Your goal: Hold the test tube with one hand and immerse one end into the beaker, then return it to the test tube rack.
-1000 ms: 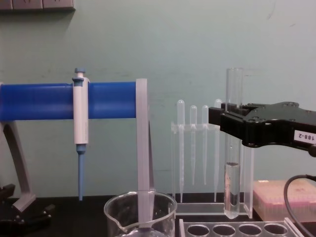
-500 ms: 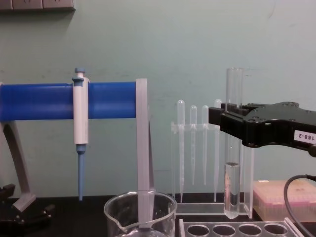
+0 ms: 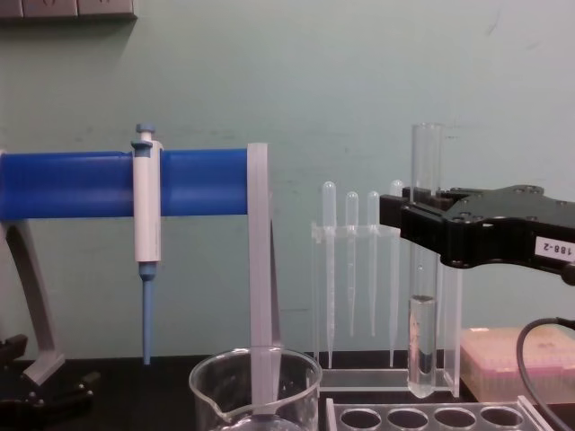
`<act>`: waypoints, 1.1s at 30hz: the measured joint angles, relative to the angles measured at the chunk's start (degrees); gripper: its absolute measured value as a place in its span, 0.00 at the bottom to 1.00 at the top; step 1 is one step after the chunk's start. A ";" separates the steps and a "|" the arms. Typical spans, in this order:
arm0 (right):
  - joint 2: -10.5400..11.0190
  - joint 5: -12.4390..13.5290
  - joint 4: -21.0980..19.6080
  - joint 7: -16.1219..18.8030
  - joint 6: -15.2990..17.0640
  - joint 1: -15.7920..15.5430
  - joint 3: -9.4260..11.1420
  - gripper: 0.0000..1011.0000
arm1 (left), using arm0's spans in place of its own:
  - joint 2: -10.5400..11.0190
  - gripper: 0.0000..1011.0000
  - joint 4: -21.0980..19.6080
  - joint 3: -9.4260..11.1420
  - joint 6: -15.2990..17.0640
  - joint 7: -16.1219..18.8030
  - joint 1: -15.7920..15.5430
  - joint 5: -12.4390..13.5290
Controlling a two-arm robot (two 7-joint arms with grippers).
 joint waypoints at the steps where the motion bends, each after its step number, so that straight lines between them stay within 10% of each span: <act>1: 0.00 0.00 0.00 0.00 0.00 0.00 0.00 0.23 | 0.00 0.99 0.00 0.00 0.00 0.00 0.00 0.00; 33: 0.00 0.00 0.00 0.00 0.00 0.00 0.00 0.23 | 0.00 0.99 0.00 0.00 0.00 0.00 0.00 0.00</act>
